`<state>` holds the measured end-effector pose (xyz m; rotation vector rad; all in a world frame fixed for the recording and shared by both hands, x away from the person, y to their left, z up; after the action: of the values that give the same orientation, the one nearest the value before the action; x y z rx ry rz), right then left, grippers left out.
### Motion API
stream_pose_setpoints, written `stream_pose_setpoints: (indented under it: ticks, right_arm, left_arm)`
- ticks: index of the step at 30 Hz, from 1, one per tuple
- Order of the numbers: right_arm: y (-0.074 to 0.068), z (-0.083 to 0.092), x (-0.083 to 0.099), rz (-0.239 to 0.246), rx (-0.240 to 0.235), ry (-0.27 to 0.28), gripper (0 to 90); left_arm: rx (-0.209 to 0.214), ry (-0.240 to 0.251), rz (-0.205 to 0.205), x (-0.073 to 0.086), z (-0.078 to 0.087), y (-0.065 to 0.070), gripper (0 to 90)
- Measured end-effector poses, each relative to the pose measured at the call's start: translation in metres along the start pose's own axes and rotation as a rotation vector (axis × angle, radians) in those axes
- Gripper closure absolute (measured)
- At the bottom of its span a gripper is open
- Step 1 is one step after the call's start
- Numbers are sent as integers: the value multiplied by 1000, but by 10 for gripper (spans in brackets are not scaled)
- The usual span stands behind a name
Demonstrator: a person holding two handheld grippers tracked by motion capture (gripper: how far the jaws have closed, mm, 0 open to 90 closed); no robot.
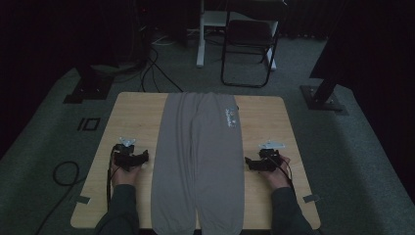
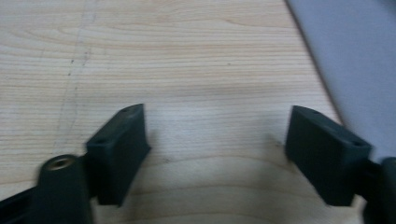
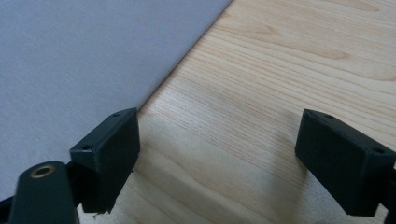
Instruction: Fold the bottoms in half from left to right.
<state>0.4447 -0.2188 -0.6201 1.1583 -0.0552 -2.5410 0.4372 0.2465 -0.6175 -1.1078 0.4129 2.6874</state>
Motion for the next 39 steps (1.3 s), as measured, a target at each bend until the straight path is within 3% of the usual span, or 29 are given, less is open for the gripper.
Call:
stream_pose_setpoints:
  ticks: [2,3,4,5,8,10,12,14,18,22,28,30,39]
  right_arm:
    - [-2,2,-2,-4,4,-1,279]
    - [-2,2,-2,-4,4,-1,279]
    - [-4,3,-3,-3,5,1,337]
    - [-11,3,-7,-5,-8,14,411]
    - [-23,1,-13,7,-15,35,446]
    - [-32,2,-18,14,-23,57,457]
    - [-39,3,-21,27,-32,68,474]
    - [-46,2,-22,44,-40,69,491]
    - [-53,-1,-21,41,-56,55,496]
    - [-54,-1,-21,44,-59,54,500]
    - [-53,-1,-20,41,-64,60,500]
    - [-53,-1,-20,40,-63,59,499]
    - [-53,-1,-20,38,-63,58,485]
  left_arm:
    - [8,-1,-8,0,0,3,296]
    - [8,-1,-8,0,0,3,300]
    - [10,-1,-7,0,0,3,300]
    - [10,-6,-6,-1,-1,4,300]
    - [15,-10,-11,-1,-1,5,343]
    - [36,-12,-11,-2,-1,11,374]
    - [93,0,8,-3,-2,18,411]
    - [123,4,13,-4,-5,25,415]
    - [141,11,-18,-8,-6,39,418]
    - [161,3,-21,-8,-13,48,417]
    - [157,-2,-49,-7,-17,55,415]
    - [145,-6,-78,-8,-19,58,415]
    - [120,-7,-102,-10,-25,64,420]
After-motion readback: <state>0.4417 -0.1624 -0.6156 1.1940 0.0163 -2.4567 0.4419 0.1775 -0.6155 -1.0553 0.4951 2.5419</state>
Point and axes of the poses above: each handheld gripper's, and its own axes: z roughly backward along the jaws, x roughly out of its underside, y roughly to its right, the point moved 9 cm from there along -z, roughly forward along the jaws, and after that the axes turned 15 degrees about x, right-handed, at the moved point
